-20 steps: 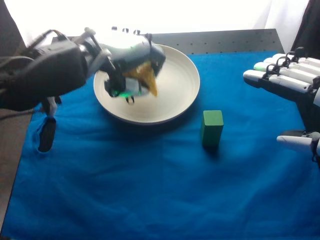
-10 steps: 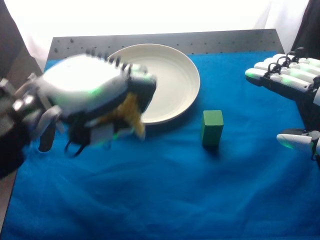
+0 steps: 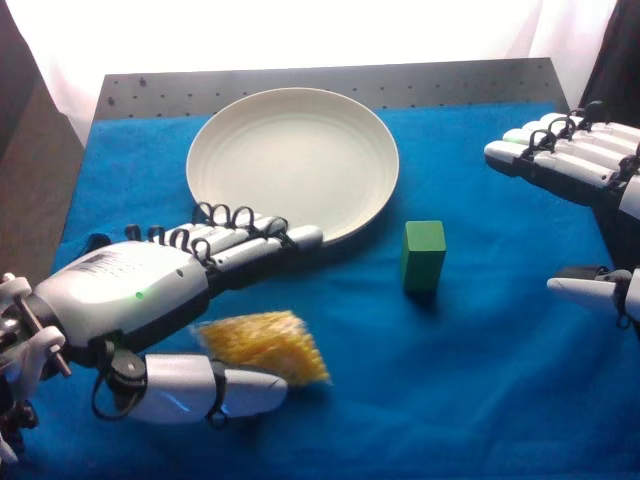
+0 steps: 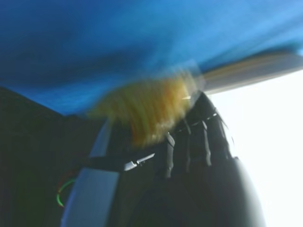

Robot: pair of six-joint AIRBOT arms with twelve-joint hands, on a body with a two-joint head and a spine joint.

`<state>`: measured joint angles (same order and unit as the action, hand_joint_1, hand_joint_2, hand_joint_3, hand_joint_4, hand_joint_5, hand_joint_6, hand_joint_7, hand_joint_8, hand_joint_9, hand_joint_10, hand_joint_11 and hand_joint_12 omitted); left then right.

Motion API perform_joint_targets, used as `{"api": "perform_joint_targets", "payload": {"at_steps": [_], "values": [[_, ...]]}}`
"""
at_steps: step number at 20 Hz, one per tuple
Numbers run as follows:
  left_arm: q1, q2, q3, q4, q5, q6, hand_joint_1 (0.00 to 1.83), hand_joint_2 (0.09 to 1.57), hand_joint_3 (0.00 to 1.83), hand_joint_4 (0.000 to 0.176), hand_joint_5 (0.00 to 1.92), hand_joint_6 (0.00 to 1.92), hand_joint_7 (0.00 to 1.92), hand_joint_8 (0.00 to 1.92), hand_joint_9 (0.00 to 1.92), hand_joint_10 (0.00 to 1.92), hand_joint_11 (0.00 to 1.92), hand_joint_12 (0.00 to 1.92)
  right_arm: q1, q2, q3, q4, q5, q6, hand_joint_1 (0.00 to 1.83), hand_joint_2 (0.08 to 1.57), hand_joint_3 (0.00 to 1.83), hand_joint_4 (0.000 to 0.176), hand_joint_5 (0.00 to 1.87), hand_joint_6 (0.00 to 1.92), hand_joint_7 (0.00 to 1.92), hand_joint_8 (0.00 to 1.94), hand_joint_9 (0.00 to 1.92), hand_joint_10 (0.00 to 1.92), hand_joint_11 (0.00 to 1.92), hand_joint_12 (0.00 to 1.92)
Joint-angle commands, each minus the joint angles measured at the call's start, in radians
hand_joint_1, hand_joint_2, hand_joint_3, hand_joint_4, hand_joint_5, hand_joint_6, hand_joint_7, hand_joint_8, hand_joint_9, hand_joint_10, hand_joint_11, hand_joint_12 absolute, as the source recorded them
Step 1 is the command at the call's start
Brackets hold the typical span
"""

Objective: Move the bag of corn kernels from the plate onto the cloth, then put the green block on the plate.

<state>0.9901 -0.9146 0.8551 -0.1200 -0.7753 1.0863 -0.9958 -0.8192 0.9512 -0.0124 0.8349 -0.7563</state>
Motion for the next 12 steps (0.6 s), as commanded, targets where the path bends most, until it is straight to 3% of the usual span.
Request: {"api": "perform_joint_targets", "payload": {"at_steps": [1,3,4,5,6,7,8,10,11,12], "values": [[0.000,-0.002,-0.003,0.006,-0.129,-0.005,0.25,1.03,0.00,0.176,0.00,0.00,0.00,0.00,0.00,0.00,0.00,0.00,0.010,-0.001,-0.001,0.011,0.122,0.006,0.73,1.26,0.00,0.000,0.00,0.00,0.00,0.00,0.00,0.00,0.00,0.00],[0.022,0.009,-0.007,-0.014,-0.161,-0.005,0.32,1.00,0.00,0.176,0.00,0.00,0.00,0.00,0.00,0.00,0.00,0.00,0.010,-0.001,-0.002,0.003,0.122,0.011,0.60,1.24,0.00,0.006,0.00,0.00,0.00,0.00,0.00,0.00,0.00,0.00],[0.036,0.019,-0.010,-0.033,-0.191,-0.005,0.39,0.97,0.00,0.176,0.00,0.00,0.00,0.00,0.00,0.00,0.00,0.00,0.010,-0.001,-0.002,-0.017,0.122,0.029,0.61,1.21,0.00,0.042,0.00,0.00,0.00,0.00,0.00,0.00,0.00,0.00],[0.047,0.026,-0.011,-0.057,-0.228,-0.005,0.39,0.97,0.00,0.176,0.00,0.00,0.00,0.00,0.00,0.00,0.00,0.00,0.011,0.000,0.002,-0.045,0.122,0.050,0.61,1.21,0.00,0.042,0.00,0.00,0.00,0.00,0.00,0.00,0.00,0.00],[0.050,0.029,-0.011,-0.075,-0.255,-0.004,0.35,1.03,0.00,0.166,0.00,0.00,0.00,0.00,0.00,0.00,0.00,0.00,0.011,-0.004,0.008,-0.064,0.122,0.068,0.62,1.20,0.00,0.042,0.00,0.00,0.00,0.00,0.00,0.00,0.00,0.00],[0.053,0.031,-0.010,-0.098,-0.287,-0.003,0.37,1.05,0.01,0.142,0.00,0.00,0.00,0.00,0.00,0.00,0.00,0.00,0.012,-0.012,0.014,-0.074,0.122,0.077,0.65,1.18,0.00,0.059,0.00,0.00,0.00,0.00,0.00,0.00,0.00,0.00],[0.060,0.034,-0.006,-0.129,-0.321,0.003,0.37,1.05,0.01,0.142,0.00,0.00,0.00,0.00,0.00,0.00,0.00,0.00,0.019,-0.027,0.025,-0.083,0.122,0.090,0.65,1.18,0.00,0.059,0.00,0.00,0.00,0.00,0.00,0.00,0.00,0.00],[0.073,0.038,-0.005,-0.181,-0.384,0.014,0.45,1.08,0.02,0.145,0.00,0.00,0.00,0.00,0.00,0.00,0.00,0.00,0.037,-0.058,0.046,-0.098,0.120,0.107,0.68,1.17,0.00,0.017,0.00,0.00,0.00,0.00,0.00,0.00,0.00,0.00],[0.084,0.040,-0.006,-0.208,-0.415,0.014,0.54,1.11,0.02,0.170,0.00,0.00,0.00,0.00,0.00,0.00,0.00,0.00,0.050,-0.074,0.056,-0.101,0.113,0.109,0.70,1.15,0.00,0.000,0.00,0.00,0.00,0.00,0.00,0.00,0.03,0.02],[0.100,0.043,-0.009,-0.233,-0.452,0.014,0.59,1.13,0.02,0.132,0.00,0.00,0.00,0.00,0.00,0.00,0.00,0.00,0.083,-0.091,0.065,-0.116,0.087,0.110,0.68,1.15,0.00,0.007,0.00,0.00,0.00,0.00,0.00,0.00,0.03,0.02]]}}
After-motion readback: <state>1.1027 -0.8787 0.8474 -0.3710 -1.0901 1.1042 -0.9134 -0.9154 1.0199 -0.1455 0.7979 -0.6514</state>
